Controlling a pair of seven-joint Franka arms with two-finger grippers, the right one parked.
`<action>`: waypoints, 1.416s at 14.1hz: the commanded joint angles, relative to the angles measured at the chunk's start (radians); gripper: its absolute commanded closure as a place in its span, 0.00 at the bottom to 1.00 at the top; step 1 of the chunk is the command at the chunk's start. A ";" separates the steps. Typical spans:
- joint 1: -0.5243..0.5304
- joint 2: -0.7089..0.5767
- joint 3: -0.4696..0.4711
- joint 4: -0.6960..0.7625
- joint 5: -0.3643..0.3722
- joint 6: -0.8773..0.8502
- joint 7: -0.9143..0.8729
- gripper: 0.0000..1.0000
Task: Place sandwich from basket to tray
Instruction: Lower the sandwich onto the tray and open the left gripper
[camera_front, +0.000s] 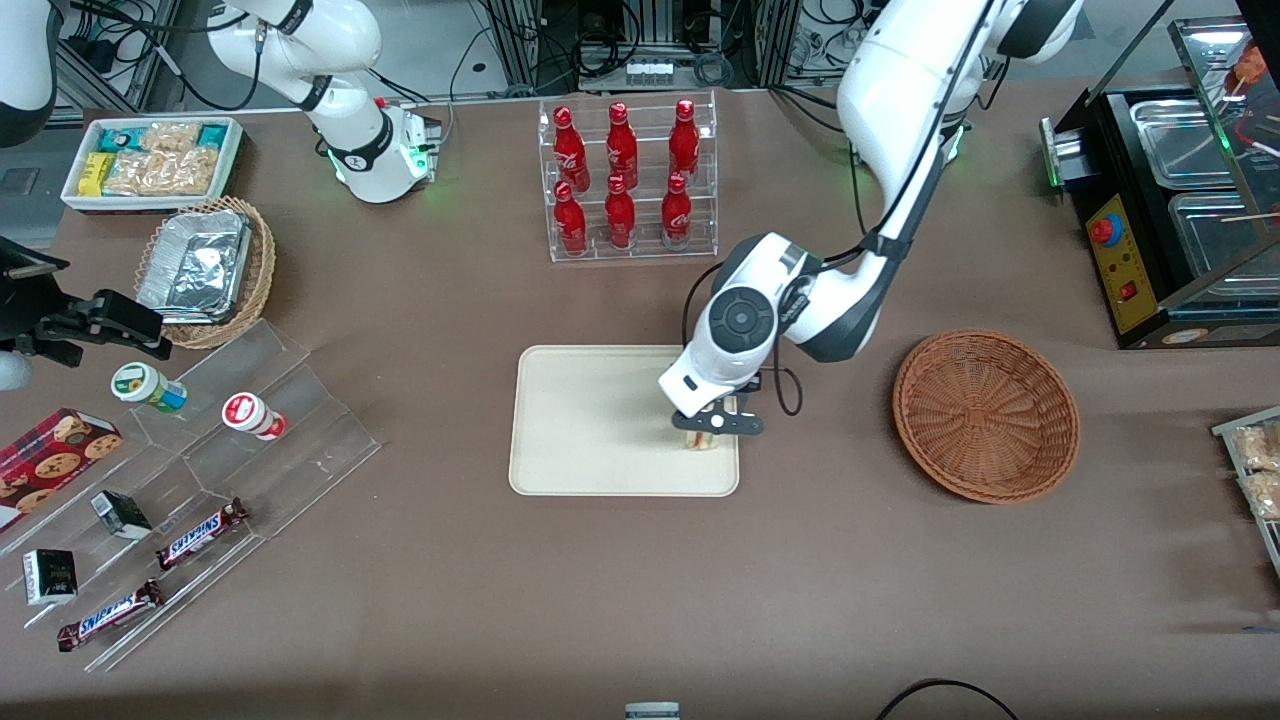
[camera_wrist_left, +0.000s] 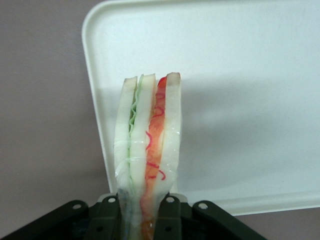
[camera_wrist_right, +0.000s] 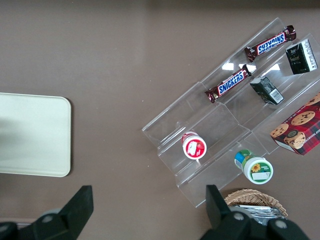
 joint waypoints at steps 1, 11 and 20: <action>-0.008 0.031 0.012 0.033 -0.008 -0.001 0.014 0.76; -0.027 0.141 0.014 0.136 -0.032 0.023 -0.106 0.71; -0.041 0.132 0.014 0.138 0.048 0.017 -0.101 0.22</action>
